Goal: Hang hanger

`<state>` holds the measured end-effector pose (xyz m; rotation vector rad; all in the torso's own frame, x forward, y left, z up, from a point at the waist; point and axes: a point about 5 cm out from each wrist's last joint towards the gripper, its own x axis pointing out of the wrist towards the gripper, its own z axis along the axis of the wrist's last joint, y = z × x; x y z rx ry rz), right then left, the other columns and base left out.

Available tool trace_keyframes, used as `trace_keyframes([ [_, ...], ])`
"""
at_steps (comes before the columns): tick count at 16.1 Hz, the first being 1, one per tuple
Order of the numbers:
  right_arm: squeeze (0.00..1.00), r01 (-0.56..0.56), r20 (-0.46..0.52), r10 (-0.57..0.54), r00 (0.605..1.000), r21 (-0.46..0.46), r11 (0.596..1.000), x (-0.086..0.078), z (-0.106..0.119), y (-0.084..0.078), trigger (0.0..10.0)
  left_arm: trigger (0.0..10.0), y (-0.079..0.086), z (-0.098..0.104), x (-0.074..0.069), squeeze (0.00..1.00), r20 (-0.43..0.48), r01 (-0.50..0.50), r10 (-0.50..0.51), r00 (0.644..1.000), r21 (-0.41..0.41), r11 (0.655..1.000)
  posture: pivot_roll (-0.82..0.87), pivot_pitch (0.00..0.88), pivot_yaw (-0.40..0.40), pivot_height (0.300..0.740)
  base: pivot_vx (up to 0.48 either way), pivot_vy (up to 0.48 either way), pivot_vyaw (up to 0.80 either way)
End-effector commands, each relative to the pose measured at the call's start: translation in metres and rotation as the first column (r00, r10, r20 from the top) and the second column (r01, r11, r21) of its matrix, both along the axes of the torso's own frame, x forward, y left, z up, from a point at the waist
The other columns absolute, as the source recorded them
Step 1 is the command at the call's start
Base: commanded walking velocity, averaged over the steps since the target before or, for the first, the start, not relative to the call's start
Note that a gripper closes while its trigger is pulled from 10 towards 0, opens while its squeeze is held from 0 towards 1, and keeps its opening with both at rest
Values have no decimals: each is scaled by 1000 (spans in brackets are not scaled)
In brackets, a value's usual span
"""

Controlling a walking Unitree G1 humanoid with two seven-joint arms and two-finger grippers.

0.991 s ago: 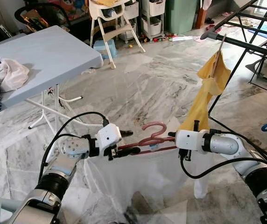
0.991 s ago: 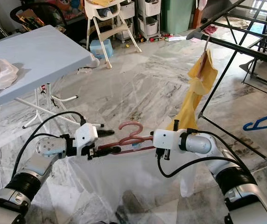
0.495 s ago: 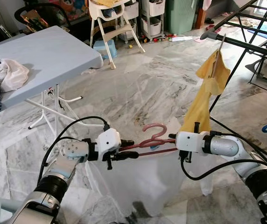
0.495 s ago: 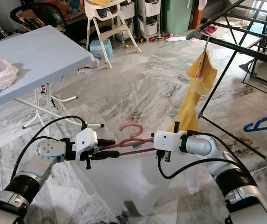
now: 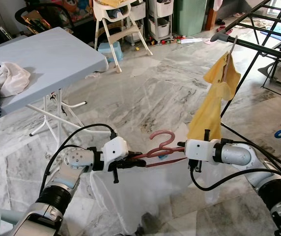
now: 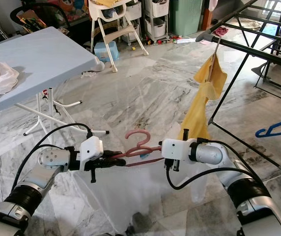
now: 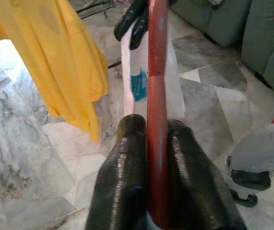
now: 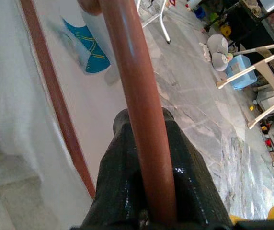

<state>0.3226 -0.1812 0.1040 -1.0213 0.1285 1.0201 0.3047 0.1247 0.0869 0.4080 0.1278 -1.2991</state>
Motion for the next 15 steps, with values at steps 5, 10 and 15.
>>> trace_keyframes([
  [5, 90, -83, 32, 81, 996, 66, 994, 2, 17, 15, 10000, 0, 4, 7, 9, 0, 144, -100, 98, 985, 7, 995, -160, 37, 128, 740, 0, 0, 0],
  [10, 1000, -117, -5, 118, 993, 87, 989, 6, 27, 18, 10000, 0, 5, 8, 13, 0, 207, -141, 133, 969, 23, 990, -152, 47, 117, 740, 0, 0, 0],
  [15, 1000, -167, -50, 168, 984, 36, 985, 6, 27, 20, 10000, 0, 8, 6, 12, 0, 232, -152, 140, 963, 33, 988, -143, 56, 115, 740, 0, 0, 0],
])
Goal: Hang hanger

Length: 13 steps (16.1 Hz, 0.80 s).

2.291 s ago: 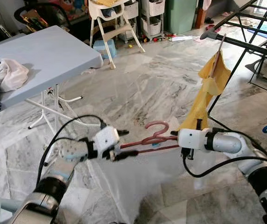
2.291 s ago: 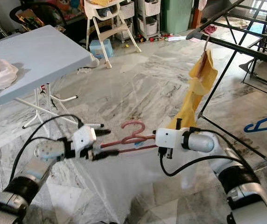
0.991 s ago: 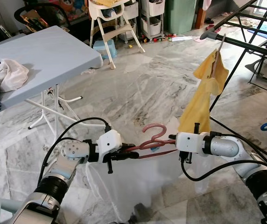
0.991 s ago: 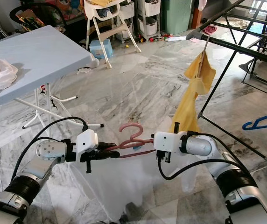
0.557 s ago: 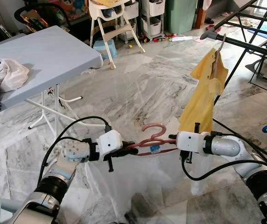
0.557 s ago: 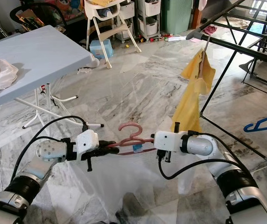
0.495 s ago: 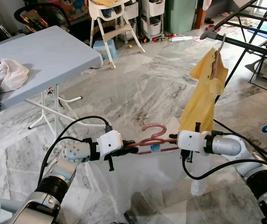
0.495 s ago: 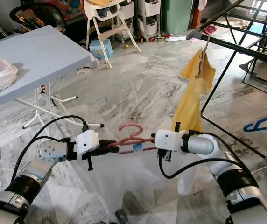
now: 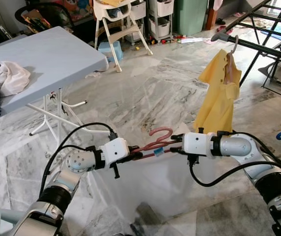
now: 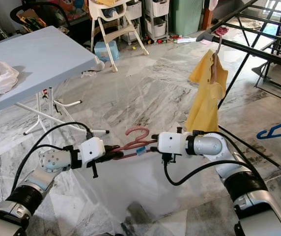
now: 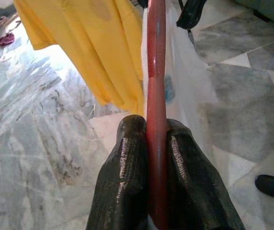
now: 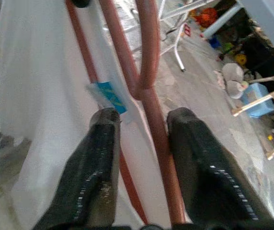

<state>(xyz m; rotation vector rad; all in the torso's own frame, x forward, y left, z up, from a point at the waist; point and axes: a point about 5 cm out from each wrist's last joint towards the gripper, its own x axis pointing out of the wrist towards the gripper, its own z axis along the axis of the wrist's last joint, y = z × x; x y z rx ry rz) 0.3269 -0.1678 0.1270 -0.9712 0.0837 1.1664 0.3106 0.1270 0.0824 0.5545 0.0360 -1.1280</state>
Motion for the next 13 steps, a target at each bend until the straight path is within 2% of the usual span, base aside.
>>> trace_keyframes([
  [1, 1000, -40, 8, 40, 999, -29, 999, 3, 5, 6, 10000, 0, 8, 11, 7, 0, 55, -21, 21, 998, 7, 1000, -141, 59, 114, 740, 0, 0, 0],
  [5, 1000, -28, 39, 29, 999, -37, 999, 6, 8, 7, 10000, 0, 9, 13, 9, 0, 76, -27, 26, 997, 20, 999, -139, 60, 114, 740, 0, 0, 0],
  [7, 1000, -20, 59, 22, 998, -31, 999, 8, 7, 11, 10000, 0, 6, 14, 8, 0, 95, 0, -3, 995, 38, 999, -140, 62, 113, 740, 0, 0, 0],
  [10, 1000, -25, 37, 26, 999, -40, 999, 9, 2, 19, 10000, 0, 0, 12, 4, 0, 102, 35, -39, 994, 43, 998, -141, 64, 112, 740, 0, 0, 0],
  [12, 1000, -45, -15, 44, 999, -72, 996, 10, -1, 22, 10000, 0, -2, 12, 3, 0, 108, 50, -55, 993, 53, 997, -139, 66, 111, 740, 0, 0, 0],
  [13, 0, -57, -32, 54, 998, -103, 993, 10, -3, 22, 10000, 0, -2, 11, 3, 0, 110, 53, -58, 992, 54, 997, -137, 66, 108, 740, 0, 0, 0],
])
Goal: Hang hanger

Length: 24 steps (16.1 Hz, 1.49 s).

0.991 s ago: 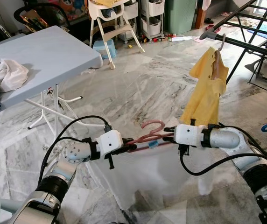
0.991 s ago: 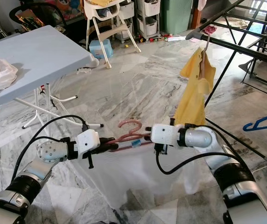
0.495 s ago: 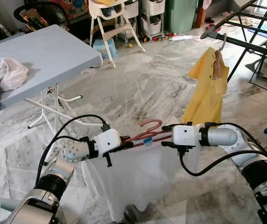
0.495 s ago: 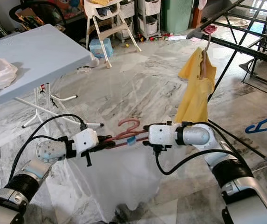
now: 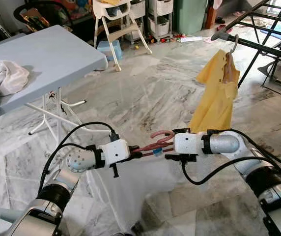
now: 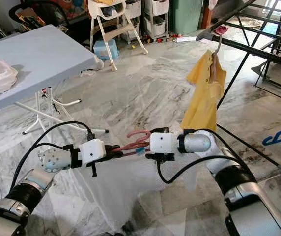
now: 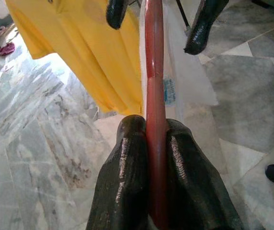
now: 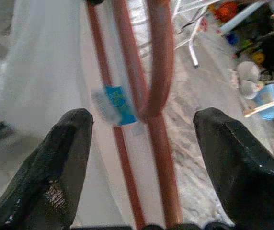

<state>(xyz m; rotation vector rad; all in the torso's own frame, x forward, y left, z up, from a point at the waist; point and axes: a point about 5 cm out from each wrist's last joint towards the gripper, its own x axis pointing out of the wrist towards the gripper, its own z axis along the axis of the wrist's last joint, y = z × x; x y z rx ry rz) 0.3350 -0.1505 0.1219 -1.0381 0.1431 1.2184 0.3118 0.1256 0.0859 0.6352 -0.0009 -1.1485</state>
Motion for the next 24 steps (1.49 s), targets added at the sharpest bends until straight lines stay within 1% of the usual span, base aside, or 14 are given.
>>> trace_keyframes([
  [1, 0, -20, -17, 19, 1000, -40, 999, 2, 1, 3, 8667, 0, -1, 8, 2, 0, 50, 20, -20, 999, 6, 1000, -136, 67, 108, 740, 0, 0, 0],
  [2, 0, -36, -33, 34, 999, -70, 997, 2, 1, 1, 2000, 0, 0, 7, 1, 0, 50, 21, -22, 999, 12, 1000, -135, 67, 109, 740, 0, 0, 0],
  [3, 0, -39, -44, 35, 998, -82, 996, 4, 4, 0, 0, 0, 1, 7, 1, 0, 51, 22, -22, 998, 17, 1000, -135, 68, 109, 740, 0, 0, 0],
  [6, 0, -42, -55, 34, 998, -143, 989, 9, 9, -4, 0, 0, 3, 6, 1, 0, 54, 22, -23, 998, 33, 999, -139, 68, 110, 740, 0, 0, 0],
  [7, 0, -36, -64, 26, 998, -169, 985, 10, 9, -6, 7725, 0, 3, 6, 2, 0, 57, 21, -23, 998, 33, 999, -141, 68, 108, 740, 0, 0, 0],
  [8, 0, -26, -65, 15, 998, -171, 985, 11, 9, -6, 7569, 0, 2, 7, 2, 0, 58, 20, -22, 998, 32, 999, -141, 68, 108, 740, 0, 0, 0],
  [9, 0, -28, -73, 15, 997, -175, 984, 11, 8, -5, 8000, 0, 2, 7, 2, 0, 61, 22, -23, 998, 30, 999, -140, 70, 107, 740, 0, 0, 0],
  [11, 0, -22, -92, 5, 996, -185, 983, 11, 3, -4, 10000, 0, 1, 8, 2, 0, 65, 24, -25, 998, 26, 999, -141, 74, 104, 740, 0, 0, 0],
  [14, 0, 24, -106, -51, 993, -242, 970, 12, -6, -8, 10000, 0, -2, 8, 2, 0, 66, 26, -27, 997, 20, 999, -142, 76, 100, 740, 0, 0, 0],
  [15, 0, 36, -126, -69, 990, -251, 967, 13, -8, -8, 4235, 0, -2, 7, 1, 0, 68, 27, -29, 997, 20, 999, -141, 76, 99, 740, 0, 0, 0],
  [16, 0, 35, -131, -68, 989, -241, 970, 12, -8, -6, 0, 0, -3, 7, 1, 0, 68, 28, -29, 997, 19, 999, -142, 77, 98, 740, 0, 0, 0],
  [21, 0, 38, -107, -69, 992, -267, 963, 17, -5, -1, 0, 0, -4, 4, -1, 0, 60, 41, -43, 997, 36, 999, -146, 76, 101, 740, 0, 0, 0],
  [22, 0, 28, -109, -60, 992, -269, 963, 17, -5, 2, 10000, 0, -6, 4, -1, 0, 61, 44, -46, 997, 35, 998, -147, 76, 101, 740, 0, 0, 0],
  [24, 0, 25, -114, -57, 992, -271, 962, 17, -5, 3, 10000, 0, -7, 4, -1, 0, 62, 46, -48, 997, 34, 998, -146, 78, 101, 740, 0, 0, 0],
])
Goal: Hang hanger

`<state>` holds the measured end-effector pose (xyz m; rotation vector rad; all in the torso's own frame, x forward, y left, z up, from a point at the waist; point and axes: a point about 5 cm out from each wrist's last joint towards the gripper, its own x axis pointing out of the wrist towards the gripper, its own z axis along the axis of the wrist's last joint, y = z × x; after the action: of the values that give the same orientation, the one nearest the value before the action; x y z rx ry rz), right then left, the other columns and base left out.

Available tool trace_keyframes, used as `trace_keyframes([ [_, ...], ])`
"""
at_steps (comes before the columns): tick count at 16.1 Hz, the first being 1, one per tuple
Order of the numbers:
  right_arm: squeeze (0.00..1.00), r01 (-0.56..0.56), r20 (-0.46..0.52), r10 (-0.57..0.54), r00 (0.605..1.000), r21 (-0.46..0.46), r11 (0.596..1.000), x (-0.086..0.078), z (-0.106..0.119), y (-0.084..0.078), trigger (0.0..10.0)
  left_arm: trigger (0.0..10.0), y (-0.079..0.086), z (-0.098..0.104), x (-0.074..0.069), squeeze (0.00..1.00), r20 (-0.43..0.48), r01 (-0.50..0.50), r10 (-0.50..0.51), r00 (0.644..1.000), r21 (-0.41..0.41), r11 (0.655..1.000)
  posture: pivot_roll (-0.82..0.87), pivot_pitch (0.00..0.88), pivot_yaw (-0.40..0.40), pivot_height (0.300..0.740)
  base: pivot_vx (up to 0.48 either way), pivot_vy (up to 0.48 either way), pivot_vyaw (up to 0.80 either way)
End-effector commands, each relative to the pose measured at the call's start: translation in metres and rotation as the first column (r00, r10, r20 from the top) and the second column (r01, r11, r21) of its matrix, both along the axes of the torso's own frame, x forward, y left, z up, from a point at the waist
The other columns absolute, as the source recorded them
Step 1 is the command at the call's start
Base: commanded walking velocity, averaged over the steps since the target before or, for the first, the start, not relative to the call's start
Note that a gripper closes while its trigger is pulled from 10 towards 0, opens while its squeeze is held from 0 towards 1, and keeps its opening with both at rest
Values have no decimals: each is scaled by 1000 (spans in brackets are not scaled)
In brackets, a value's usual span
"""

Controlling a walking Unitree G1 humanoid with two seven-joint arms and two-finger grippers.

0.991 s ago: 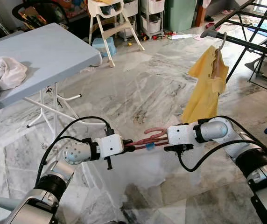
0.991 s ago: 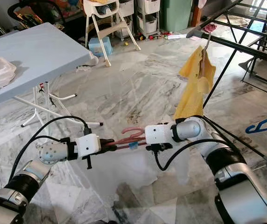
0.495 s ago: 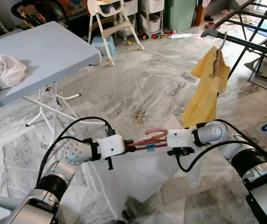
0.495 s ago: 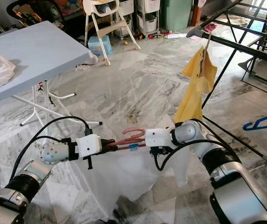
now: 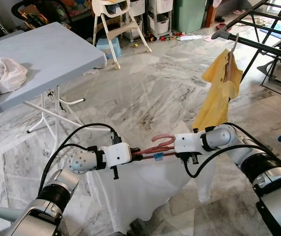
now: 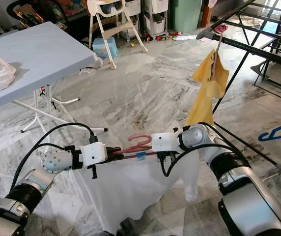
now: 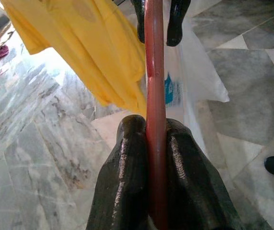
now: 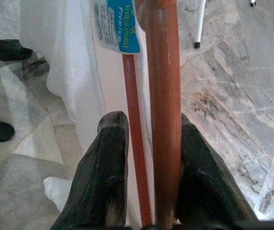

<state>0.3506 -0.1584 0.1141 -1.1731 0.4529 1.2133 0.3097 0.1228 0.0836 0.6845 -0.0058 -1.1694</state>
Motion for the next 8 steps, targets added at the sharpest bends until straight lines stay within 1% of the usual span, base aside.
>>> trace_keyframes([
  [1, 0, -38, 16, 38, 999, 1, 999, 3, 4, 13, 10000, 0, -5, 6, 1, 0, 40, 21, -21, 999, -6, 1000, -147, 78, 101, 740, 0, 0, 0],
  [2, 0, -25, 18, 25, 1000, 12, 1000, 4, 6, 13, 10000, 0, -5, 6, 1, 0, 40, 21, -21, 999, -6, 1000, -147, 78, 101, 740, 0, 0, 0],
  [3, 1000, -22, 4, 22, 1000, 38, 999, 4, 9, 14, 10000, 0, -5, 6, 1, 0, 39, 20, -20, 999, -7, 1000, -148, 78, 101, 740, 0, 0, 0],
  [6, 1000, -25, 45, 24, 999, 28, 999, 7, 13, 14, 10000, 0, -5, 5, 1, 0, 39, 18, -18, 999, -6, 1000, -150, 78, 102, 740, 0, 0, 0],
  [7, 522, -29, 55, 27, 998, 31, 999, 8, 14, 15, 10000, 0, -5, 5, 2, 0, 40, 17, -16, 999, -6, 1000, -150, 78, 100, 740, 0, 0, 0],
  [8, 106, -32, 53, 30, 998, 33, 999, 7, 15, 15, 10000, 0, -4, 5, 2, 0, 41, 12, -12, 999, -4, 1000, -150, 78, 101, 740, 0, 0, 0],
])
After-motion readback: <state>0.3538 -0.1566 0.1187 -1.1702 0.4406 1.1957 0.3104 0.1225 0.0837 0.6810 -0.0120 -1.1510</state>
